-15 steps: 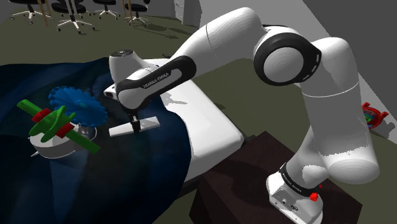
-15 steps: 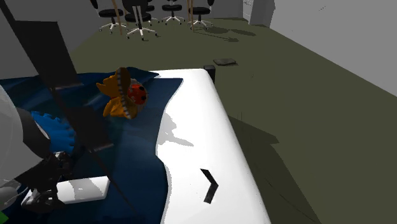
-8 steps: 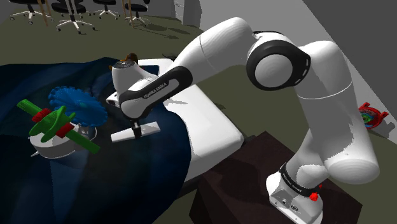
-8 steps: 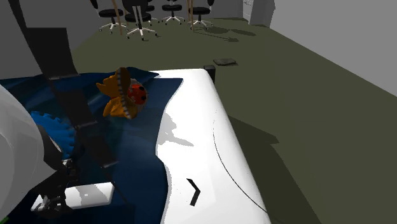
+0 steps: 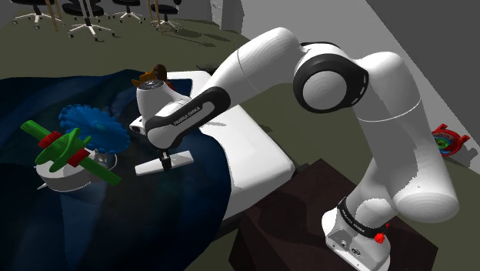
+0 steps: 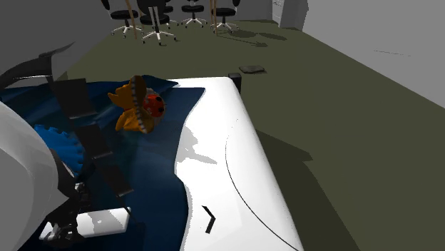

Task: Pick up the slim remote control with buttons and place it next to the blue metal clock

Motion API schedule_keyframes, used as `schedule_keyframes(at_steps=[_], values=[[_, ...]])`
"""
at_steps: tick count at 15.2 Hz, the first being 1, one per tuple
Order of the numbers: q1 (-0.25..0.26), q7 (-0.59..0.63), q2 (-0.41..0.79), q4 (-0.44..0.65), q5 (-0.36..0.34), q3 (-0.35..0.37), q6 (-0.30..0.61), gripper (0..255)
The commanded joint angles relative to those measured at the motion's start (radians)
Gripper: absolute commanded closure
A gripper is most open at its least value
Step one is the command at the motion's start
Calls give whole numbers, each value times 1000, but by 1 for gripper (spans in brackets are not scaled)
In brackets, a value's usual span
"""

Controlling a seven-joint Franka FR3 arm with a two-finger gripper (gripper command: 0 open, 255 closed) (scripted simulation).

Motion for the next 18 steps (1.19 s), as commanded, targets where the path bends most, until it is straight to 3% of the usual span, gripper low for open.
schedule_keyframes(at_steps=[1, 3, 4, 9, 13, 18], values=[[0, 0, 0, 0, 0, 0, 0, 255], [0, 0, 0, 0, 0, 0, 0, 255], [0, 0, 0, 0, 0, 0, 0, 0], [0, 0, 0, 1, 0, 0, 0, 0], [-3, -3, -86, -9, 6, 6, -77, 0], [-3, -3, -86, -9, 6, 6, -77, 0]])
